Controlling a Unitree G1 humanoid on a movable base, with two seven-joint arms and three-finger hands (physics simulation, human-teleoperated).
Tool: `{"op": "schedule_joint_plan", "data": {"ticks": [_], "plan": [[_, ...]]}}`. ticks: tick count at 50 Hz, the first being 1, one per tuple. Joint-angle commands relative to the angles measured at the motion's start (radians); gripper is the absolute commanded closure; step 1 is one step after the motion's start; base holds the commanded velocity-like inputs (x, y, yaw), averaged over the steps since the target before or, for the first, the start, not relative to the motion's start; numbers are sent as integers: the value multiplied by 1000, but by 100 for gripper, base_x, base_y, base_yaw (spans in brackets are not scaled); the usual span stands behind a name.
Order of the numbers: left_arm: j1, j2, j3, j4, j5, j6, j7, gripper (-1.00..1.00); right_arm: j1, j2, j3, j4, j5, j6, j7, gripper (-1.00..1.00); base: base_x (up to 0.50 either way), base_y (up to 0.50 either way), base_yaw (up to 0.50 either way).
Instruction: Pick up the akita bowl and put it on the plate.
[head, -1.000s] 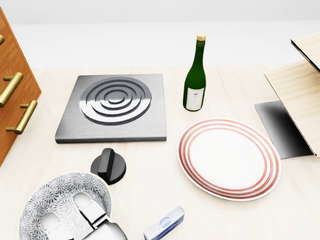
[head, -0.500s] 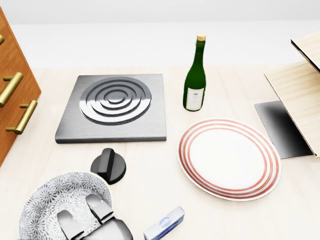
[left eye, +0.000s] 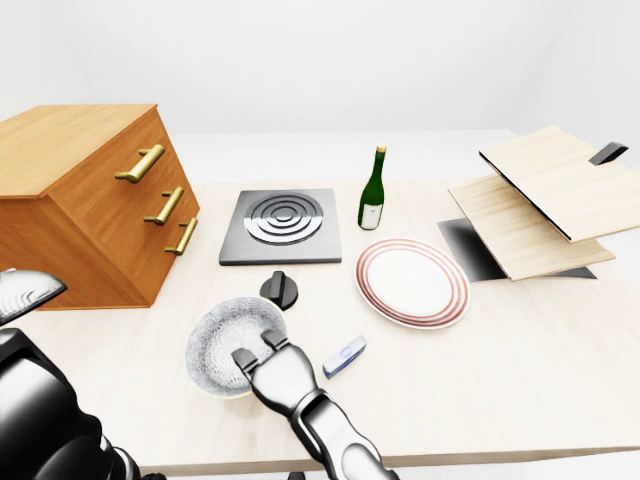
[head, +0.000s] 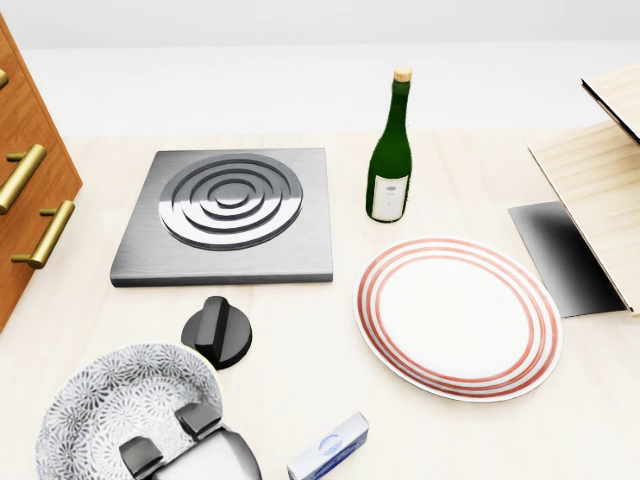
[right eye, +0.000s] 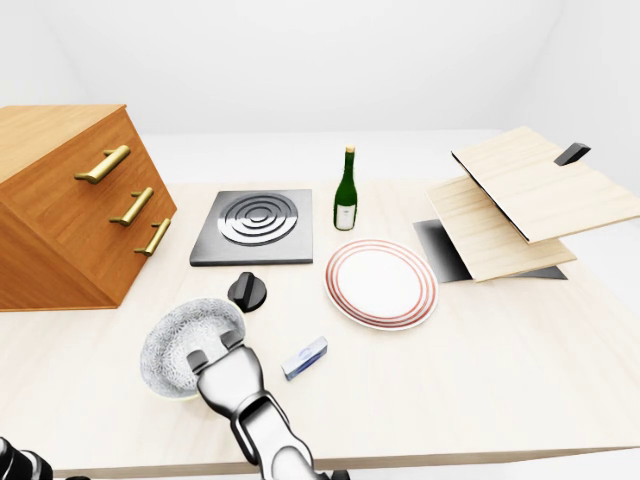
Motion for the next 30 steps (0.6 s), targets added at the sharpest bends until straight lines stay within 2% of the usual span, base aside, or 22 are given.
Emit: {"op": "schedule_joint_plan", "data": {"ticks": [1,12,17,26,30], "plan": [[0,-1,-7,7,7,0,-3,-100,9,14,16,85,25,7,1,100,0,0,0],[-5,0,-2,5,-2,0,4,-100,12,0,17,81,20,-10,-4,100,0,0,0],[0,1,-9,9,2,0,2,-100,24,4,35,51,23,3,12,100,0,0,0],[-3,0,-9,7,5,0,-2,-100,12,2,37,96,13,-4,-23,100,0,0,0],[-4,1,-10,14,8,0,-4,-100,12,-3,34,46,5,-6,23,100,0,0,0]]}}
